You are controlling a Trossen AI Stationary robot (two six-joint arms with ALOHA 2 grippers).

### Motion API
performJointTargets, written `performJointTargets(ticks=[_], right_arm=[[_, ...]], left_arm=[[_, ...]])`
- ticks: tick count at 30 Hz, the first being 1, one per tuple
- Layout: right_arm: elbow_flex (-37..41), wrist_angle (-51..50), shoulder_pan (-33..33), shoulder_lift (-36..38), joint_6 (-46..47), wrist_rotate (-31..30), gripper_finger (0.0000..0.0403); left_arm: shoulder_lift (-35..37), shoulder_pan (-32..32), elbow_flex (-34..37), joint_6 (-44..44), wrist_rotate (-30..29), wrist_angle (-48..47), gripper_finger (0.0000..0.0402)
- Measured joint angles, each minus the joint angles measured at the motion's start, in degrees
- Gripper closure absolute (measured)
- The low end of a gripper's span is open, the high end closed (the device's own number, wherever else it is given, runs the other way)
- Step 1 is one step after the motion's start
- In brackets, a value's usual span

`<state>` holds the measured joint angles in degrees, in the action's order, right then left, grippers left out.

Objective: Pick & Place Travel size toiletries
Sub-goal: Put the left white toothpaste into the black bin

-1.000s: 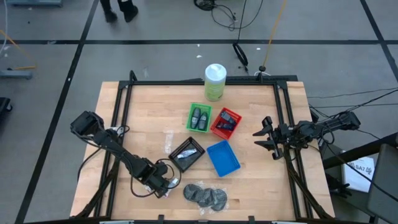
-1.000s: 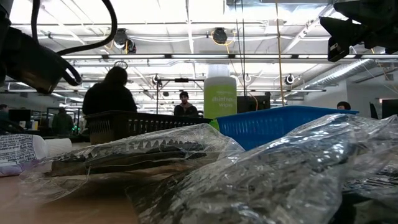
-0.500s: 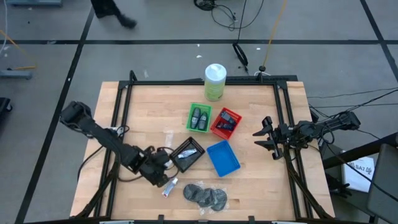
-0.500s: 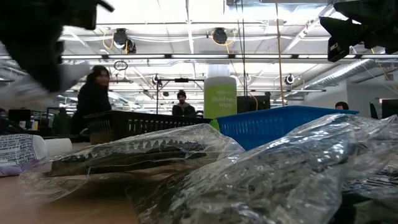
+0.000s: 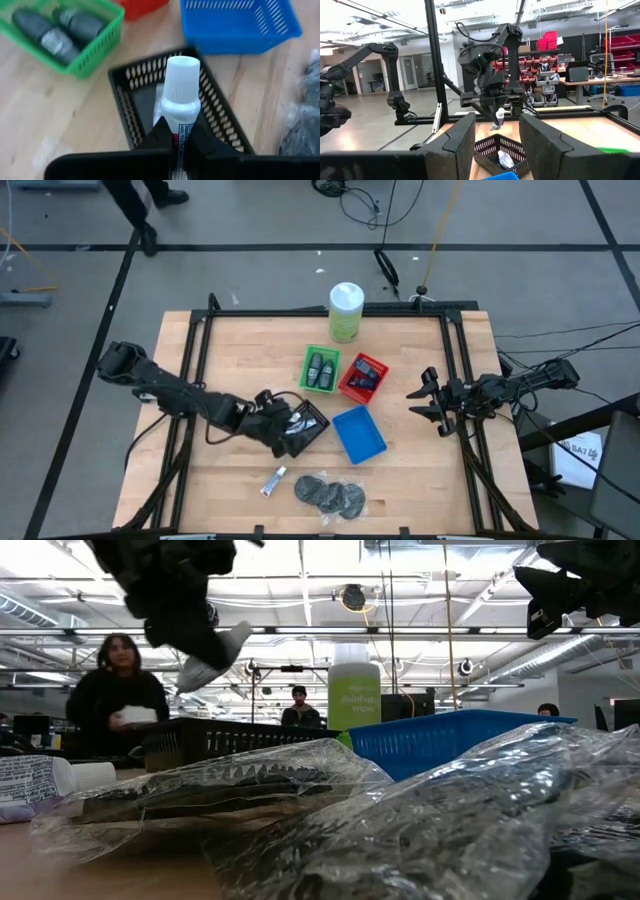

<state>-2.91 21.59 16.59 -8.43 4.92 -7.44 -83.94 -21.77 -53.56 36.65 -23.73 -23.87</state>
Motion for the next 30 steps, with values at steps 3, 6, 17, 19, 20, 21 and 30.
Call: performJointTargets(ticks=[3,6,17,19,20,21,30], right_arm=[[-0.01,-0.03,-0.01,0.0,-0.01,0.0,0.0261],[0.01,-0.03,-0.01,0.0,-0.01,0.0,0.0261],[-0.01,-0.03,0.0,0.0,-0.01,0.0,0.0261],[-0.01,-0.02,0.0,0.0,-0.01,0.0,0.0261],[0.0,-0.01,0.0,0.0,-0.01,0.0,0.0261],[0.0,-0.03,0.0,-0.02,-0.01,0.0,0.0261],[-0.01,0.11,-0.01,-0.01,-0.01,-0.03,0.0261]], left_arm=[[0.02,1.24,0.0,-4.56,0.14,2.99,0.0398],[0.02,2.19,-0.02,-6.83,0.13,4.69,0.0393],[-0.45,2.68,-0.04,-7.46,-1.85,4.88,0.0393],[-0.93,2.71,-0.05,-7.64,-1.89,5.18,0.0397],[-1.23,2.89,-0.09,-7.78,-1.86,5.84,0.0398],[-1.43,2.95,-0.09,-8.09,-1.79,6.0,0.0397],[-6.21,4.62,-0.12,-9.54,0.67,9.02,0.0397]])
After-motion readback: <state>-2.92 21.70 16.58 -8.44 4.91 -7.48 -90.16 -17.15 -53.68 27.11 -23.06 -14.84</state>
